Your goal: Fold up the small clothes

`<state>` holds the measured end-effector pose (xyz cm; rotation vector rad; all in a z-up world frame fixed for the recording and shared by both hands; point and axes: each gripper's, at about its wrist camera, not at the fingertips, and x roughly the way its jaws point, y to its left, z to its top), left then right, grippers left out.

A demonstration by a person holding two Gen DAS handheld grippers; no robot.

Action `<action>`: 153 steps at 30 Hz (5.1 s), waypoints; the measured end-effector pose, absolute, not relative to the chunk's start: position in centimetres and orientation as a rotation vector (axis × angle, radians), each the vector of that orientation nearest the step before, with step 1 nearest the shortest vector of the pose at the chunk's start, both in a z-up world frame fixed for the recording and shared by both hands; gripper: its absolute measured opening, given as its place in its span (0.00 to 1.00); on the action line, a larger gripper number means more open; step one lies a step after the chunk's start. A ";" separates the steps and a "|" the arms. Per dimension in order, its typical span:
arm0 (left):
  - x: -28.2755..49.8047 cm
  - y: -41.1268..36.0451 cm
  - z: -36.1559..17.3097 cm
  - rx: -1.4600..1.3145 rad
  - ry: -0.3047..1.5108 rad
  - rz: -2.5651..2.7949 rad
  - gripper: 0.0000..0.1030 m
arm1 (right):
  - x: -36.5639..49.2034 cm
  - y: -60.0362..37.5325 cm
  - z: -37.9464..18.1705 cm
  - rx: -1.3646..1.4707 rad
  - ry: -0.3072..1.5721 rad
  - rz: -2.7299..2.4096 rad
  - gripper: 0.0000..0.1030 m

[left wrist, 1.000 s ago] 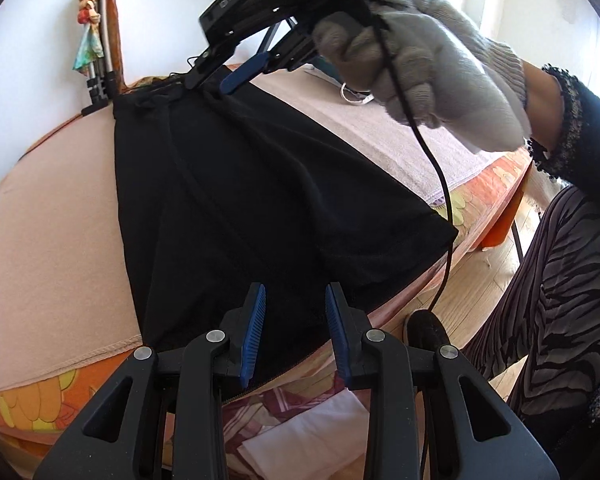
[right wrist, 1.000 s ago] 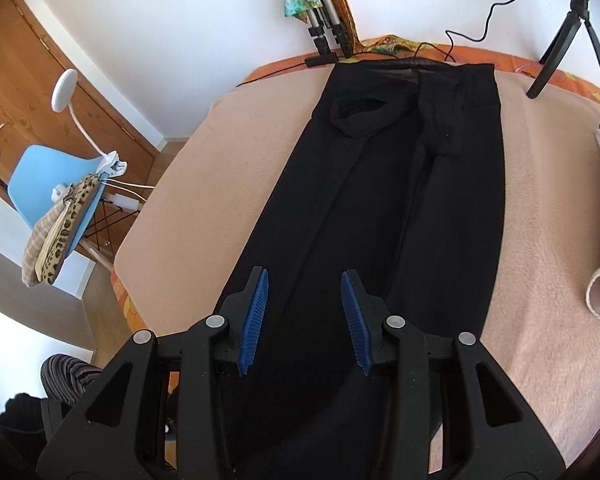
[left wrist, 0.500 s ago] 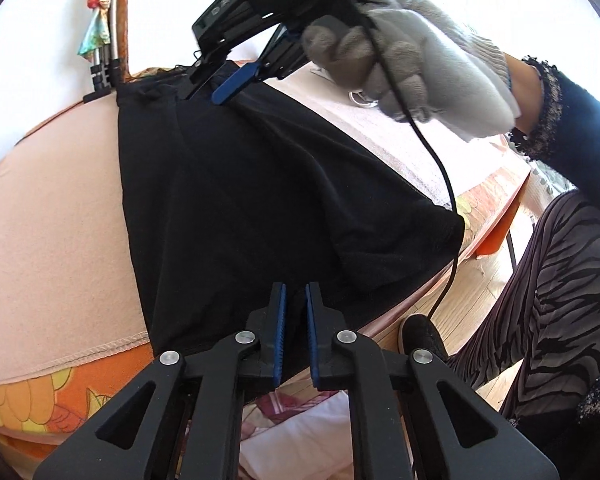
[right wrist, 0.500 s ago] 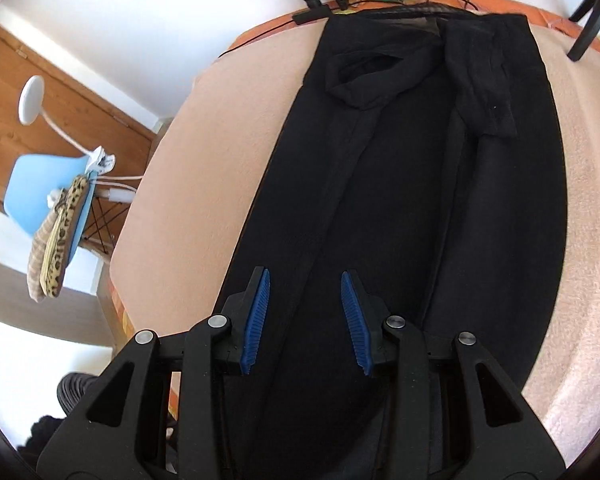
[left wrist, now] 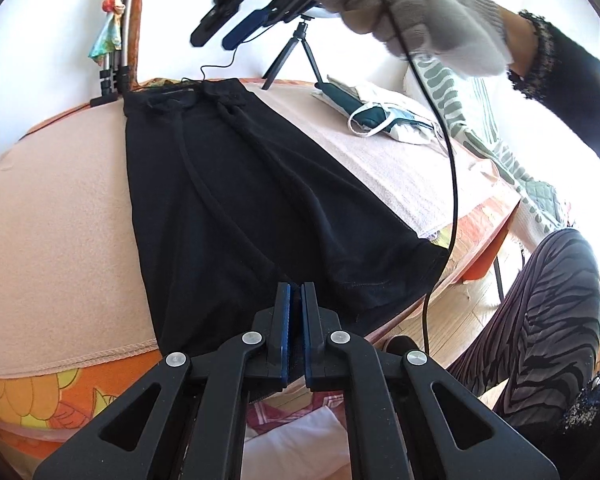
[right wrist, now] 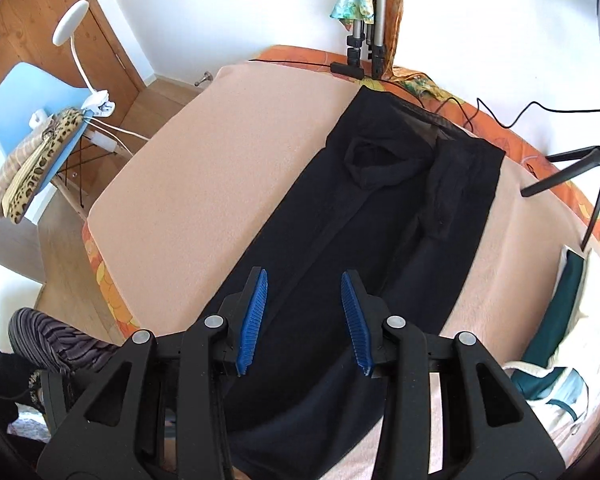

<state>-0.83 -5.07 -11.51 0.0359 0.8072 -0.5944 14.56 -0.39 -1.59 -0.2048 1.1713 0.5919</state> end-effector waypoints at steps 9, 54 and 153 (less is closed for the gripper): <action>-0.7 -5.8 -12.8 0.096 0.833 -0.557 0.38 | 21.7 0.6 -12.3 -0.017 1.245 0.497 0.40; -0.6 2.0 -11.4 -0.146 0.986 -0.524 0.37 | -3.9 -14.6 -5.0 0.037 1.153 0.323 0.34; 3.2 2.4 -11.8 -0.446 1.199 -0.562 0.04 | -7.0 -17.2 -9.0 0.384 1.240 0.461 0.04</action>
